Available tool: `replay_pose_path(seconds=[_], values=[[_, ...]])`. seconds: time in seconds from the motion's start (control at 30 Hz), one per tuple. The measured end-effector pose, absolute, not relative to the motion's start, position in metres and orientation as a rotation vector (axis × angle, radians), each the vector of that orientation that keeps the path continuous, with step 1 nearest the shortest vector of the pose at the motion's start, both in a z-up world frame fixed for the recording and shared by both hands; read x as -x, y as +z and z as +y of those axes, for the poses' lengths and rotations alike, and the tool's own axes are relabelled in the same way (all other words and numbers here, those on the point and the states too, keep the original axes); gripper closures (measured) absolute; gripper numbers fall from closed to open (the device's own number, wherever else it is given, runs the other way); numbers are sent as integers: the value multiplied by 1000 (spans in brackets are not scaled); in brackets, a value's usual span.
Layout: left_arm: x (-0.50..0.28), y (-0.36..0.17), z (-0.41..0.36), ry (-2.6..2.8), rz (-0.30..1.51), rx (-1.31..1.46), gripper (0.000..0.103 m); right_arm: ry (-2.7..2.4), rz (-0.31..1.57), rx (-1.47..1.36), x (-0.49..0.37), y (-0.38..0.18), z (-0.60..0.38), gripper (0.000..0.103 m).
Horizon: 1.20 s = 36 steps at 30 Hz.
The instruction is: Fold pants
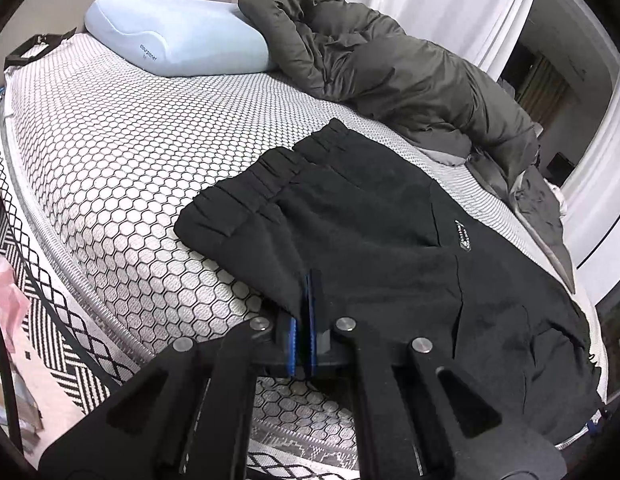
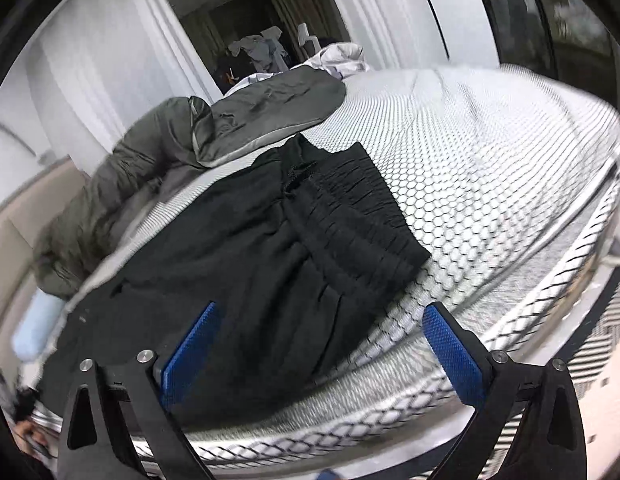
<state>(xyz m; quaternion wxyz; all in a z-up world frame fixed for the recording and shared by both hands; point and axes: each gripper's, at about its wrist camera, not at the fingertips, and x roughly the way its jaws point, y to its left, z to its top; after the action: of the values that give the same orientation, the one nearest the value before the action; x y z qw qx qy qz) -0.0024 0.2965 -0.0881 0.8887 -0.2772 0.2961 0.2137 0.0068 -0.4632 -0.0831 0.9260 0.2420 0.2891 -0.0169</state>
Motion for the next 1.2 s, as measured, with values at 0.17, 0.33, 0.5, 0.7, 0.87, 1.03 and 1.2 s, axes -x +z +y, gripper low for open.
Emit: replay_pose_path(seconds=[0.17, 0.33, 0.5, 0.7, 0.87, 1.03, 1.2], values=[[-1, -89, 297, 443, 627, 569, 101, -18, 633, -625, -36, -100, -487, 35], [-2, -87, 293, 441, 627, 564, 101, -67, 577, -596, -30, -78, -491, 88], [-5, -92, 288, 443, 649, 538, 101, -131, 668, -554, -33, -93, -494, 88], [2, -77, 283, 465, 636, 508, 92, -190, 591, -446, -16, -67, -481, 46], [13, -57, 282, 486, 609, 475, 34, -208, 576, -365, -4, -47, -473, 29], [13, -41, 278, 478, 577, 453, 6, -188, 621, -360, -18, -60, -481, 23], [-8, -50, 278, 495, 646, 396, 6, -169, 663, -461, -38, -84, -496, 71]])
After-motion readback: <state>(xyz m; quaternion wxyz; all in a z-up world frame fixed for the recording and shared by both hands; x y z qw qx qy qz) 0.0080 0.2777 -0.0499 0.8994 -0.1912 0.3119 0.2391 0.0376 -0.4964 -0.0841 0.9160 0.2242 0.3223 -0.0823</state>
